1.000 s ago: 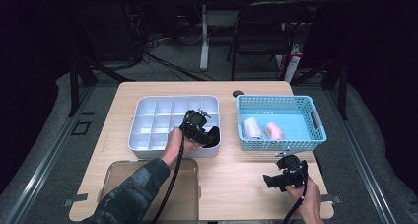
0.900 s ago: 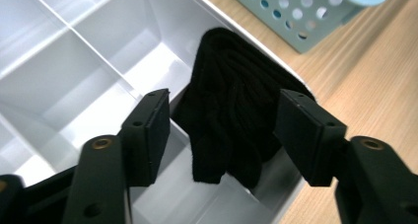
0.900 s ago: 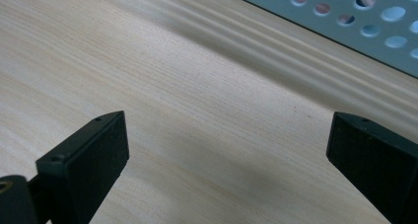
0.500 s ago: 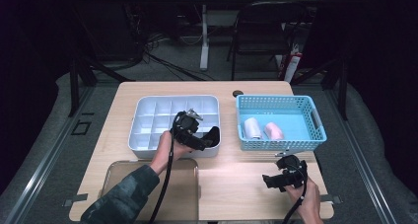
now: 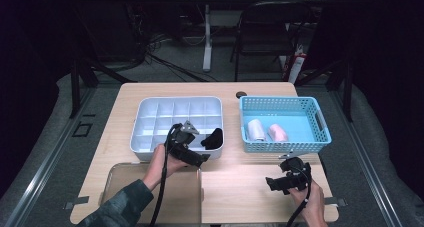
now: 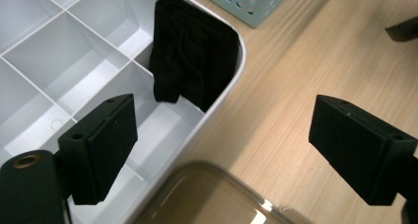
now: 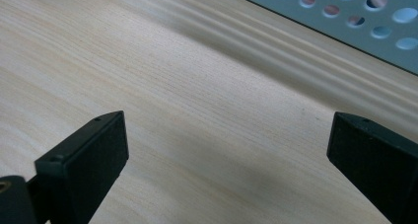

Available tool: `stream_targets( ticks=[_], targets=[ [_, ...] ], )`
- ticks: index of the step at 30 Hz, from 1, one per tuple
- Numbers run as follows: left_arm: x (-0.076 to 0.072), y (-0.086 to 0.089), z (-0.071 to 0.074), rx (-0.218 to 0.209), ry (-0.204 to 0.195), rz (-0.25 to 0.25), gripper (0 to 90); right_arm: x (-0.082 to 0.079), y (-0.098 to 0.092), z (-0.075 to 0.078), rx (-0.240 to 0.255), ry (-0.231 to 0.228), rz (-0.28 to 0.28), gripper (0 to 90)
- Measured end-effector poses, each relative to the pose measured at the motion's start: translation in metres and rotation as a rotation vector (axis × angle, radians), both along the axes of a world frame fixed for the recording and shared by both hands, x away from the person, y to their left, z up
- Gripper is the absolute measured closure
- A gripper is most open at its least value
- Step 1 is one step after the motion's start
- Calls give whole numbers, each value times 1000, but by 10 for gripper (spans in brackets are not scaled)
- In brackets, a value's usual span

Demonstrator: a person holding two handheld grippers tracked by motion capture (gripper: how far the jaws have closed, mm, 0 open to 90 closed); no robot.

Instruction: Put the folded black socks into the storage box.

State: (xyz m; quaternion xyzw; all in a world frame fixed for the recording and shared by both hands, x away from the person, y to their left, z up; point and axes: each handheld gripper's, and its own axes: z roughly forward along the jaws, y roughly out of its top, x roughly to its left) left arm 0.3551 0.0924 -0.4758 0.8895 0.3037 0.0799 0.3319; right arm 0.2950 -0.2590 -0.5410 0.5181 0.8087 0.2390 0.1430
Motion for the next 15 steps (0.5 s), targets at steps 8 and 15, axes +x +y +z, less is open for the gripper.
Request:
stream_targets(
  ticks=[8, 15],
  targets=[
    [-16, 7, -8, 3, -6, 0, 47, 1, 1, -1, 6, 3, 3, 15],
    [-26, 12, -18, 13, 5, 6, 4, 1, -1, -2, 2, 6, 2, 12]
  ],
)
